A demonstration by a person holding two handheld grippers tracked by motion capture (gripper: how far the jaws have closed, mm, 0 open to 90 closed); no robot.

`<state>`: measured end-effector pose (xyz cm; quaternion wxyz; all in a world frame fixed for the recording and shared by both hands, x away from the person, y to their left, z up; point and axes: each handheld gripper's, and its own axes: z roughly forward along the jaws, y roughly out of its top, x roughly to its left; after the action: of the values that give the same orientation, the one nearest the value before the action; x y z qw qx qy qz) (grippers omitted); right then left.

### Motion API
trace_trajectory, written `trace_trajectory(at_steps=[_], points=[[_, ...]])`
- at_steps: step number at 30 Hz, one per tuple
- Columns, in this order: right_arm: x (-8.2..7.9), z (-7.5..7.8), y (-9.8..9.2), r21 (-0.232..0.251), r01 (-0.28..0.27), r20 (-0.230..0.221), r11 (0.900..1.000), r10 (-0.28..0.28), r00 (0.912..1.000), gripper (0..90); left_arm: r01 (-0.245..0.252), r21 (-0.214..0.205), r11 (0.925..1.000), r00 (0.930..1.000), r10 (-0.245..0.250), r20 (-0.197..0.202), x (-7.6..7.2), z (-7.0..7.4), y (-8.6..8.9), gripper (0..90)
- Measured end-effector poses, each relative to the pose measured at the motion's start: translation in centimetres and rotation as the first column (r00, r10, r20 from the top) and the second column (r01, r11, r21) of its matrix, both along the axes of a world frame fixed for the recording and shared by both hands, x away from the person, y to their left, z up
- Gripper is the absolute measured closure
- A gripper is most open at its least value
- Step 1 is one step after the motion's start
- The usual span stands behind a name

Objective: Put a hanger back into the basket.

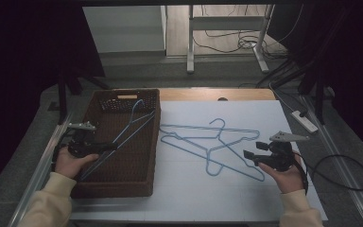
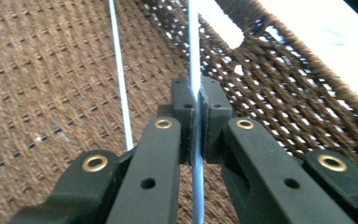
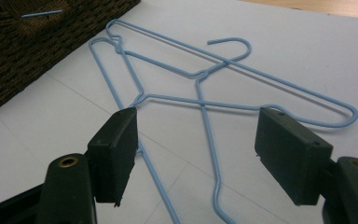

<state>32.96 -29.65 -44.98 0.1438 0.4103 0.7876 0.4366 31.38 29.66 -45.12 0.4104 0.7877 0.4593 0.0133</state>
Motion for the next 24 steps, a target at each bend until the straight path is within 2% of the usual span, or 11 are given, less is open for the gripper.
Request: trace_trajectory(at_steps=[4, 7, 8, 10, 11, 12, 13, 16, 20, 22, 24], points=[[0.0, 0.0, 0.1, -0.003, 0.0, -0.002, 1.0, 0.0, 1.0, 31.0, -0.072, 0.075, 0.9946, 0.9965, 0.074, -0.037, 0.5, -0.5, 0.0, 85.4], [0.0, 0.0, 0.1, -0.006, 0.001, -0.003, 1.0, -0.001, 1.0, 31.0, -0.149, 0.196, 0.9692, 0.9844, 0.164, -0.063, 0.8, -0.9, 0.0, 83.3], [0.0, 0.0, 0.1, -0.007, 0.002, -0.003, 1.0, -0.002, 1.0, 31.0, -0.174, 0.249, 0.9527, 0.9791, 0.194, -0.06, 0.9, -1.1, 0.0, 82.9], [0.0, 0.0, 0.0, -0.008, 0.002, -0.004, 1.0, -0.002, 1.0, 31.0, -0.194, 0.28, 0.9401, 0.9745, 0.218, -0.055, 0.9, -1.2, 0.0, 82.6], [0.0, 0.0, 0.0, -0.008, 0.002, -0.004, 1.0, -0.002, 1.0, 31.0, -0.194, 0.28, 0.9401, 0.9745, 0.218, -0.055, 0.9, -1.2, 0.0, 82.5], [0.0, 0.0, 0.0, -0.006, 0.002, -0.004, 1.0, -0.002, 1.0, 31.0, -0.209, 0.322, 0.9234, 0.9702, 0.237, -0.05, 1.0, -1.2, 0.0, 82.2], [0.0, -0.1, 0.0, -0.007, 0.002, -0.005, 1.0, -0.002, 1.0, 31.0, -0.218, 0.336, 0.9162, 0.9681, 0.247, -0.045, 1.0, -1.2, 0.0, 81.9], [0.0, -0.1, 0.1, -0.009, 0.003, -0.006, 1.0, -0.003, 1.0, 31.0, -0.24, 0.354, 0.9041, 0.9625, 0.269, -0.035, 1.1, -1.2, 0.0, 78.3], [0.0, -0.1, 0.1, -0.01, 0.002, -0.007, 0.9999, -0.002, 1.0, 31.0, -0.271, 0.346, 0.8985, 0.9566, 0.291, -0.008, 1.1, -1.1, 0.2, 63.9], [0.0, -0.1, 0.0, -0.011, 0.002, -0.007, 0.9999, -0.003, 1.0, 31.0, -0.308, 0.338, 0.8894, 0.9481, 0.316, 0.032, 0.9, -0.7, 0.2, 56.0], [0.0, -0.1, 0.0, -0.01, 0.003, -0.006, 0.9999, -0.003, 1.0, 31.0, -0.319, 0.31, 0.8959, 0.9478, 0.307, 0.088, 0.4, 0.0, 0.0, 47.5]])
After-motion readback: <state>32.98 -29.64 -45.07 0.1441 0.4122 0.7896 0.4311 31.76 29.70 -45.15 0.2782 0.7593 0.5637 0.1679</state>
